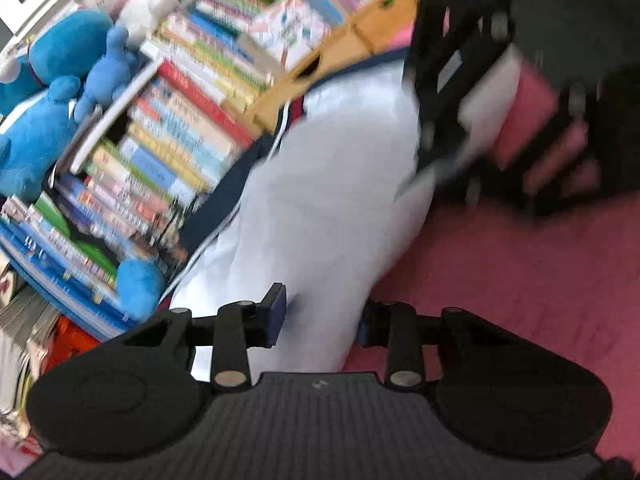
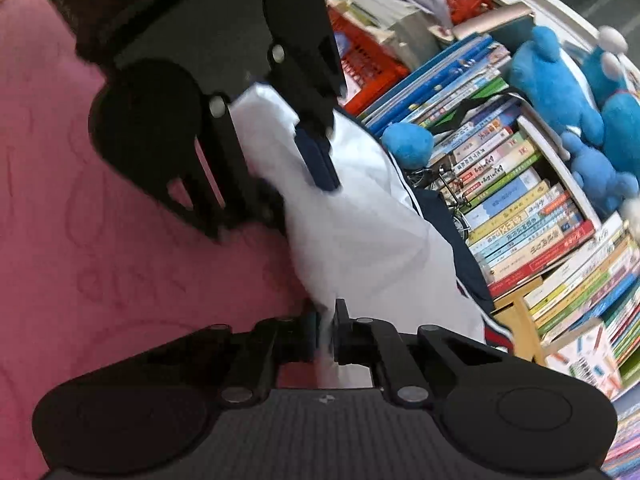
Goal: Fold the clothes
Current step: 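Hold the jacket up with both grippers and flip it over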
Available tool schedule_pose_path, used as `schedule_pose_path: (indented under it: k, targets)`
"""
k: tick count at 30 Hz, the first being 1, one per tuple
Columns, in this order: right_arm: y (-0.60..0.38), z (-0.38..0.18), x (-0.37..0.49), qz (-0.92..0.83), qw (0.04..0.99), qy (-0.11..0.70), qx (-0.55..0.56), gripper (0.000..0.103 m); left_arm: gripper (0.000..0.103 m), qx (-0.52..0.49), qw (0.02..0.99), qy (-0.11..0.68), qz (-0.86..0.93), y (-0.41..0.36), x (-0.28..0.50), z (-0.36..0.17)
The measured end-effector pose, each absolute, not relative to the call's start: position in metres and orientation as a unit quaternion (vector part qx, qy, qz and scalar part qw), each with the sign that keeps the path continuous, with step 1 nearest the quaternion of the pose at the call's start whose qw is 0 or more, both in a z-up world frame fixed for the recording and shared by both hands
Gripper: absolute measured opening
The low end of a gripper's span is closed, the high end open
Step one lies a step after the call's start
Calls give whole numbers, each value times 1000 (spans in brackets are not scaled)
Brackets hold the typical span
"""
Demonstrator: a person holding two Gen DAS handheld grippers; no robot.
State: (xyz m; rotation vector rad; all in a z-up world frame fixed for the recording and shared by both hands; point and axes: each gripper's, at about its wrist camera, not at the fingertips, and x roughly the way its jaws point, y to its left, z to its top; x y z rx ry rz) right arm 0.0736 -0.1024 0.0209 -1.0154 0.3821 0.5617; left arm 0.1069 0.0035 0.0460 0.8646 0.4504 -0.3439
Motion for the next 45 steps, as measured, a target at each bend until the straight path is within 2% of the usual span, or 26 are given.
schedule_pose_path:
  k: [11, 18, 23, 28, 32, 37, 43, 44, 45]
  targets:
    - [-218, 11, 75, 163, 813, 222, -513, 10, 30, 406, 872, 266, -59, 89, 122, 43]
    - [-223, 1, 83, 148, 795, 204, -552, 12, 24, 451, 854, 255, -38, 81, 118, 33]
    - [-223, 5, 86, 138, 792, 214, -555, 10, 22, 445, 857, 257, -36, 82, 120, 35]
    - [-221, 32, 81, 113, 818, 202, -527, 7, 20, 388, 886, 251, -27, 90, 125, 63]
    - [-218, 60, 78, 90, 825, 186, -527, 6, 18, 362, 908, 211, 7, 92, 125, 93]
    - [-227, 85, 42, 86, 821, 172, -538, 6, 18, 347, 917, 196, 0, 95, 93, 110]
    - [-246, 87, -36, 98, 821, 176, -534, 6, 18, 349, 915, 198, -35, 88, 8, 88]
    - [-249, 82, -49, 104, 819, 182, -534, 6, 21, 354, 912, 202, -42, 87, -5, 82]
    - [-251, 77, -61, 111, 817, 189, -533, 6, 28, 364, 907, 207, -46, 87, -16, 75]
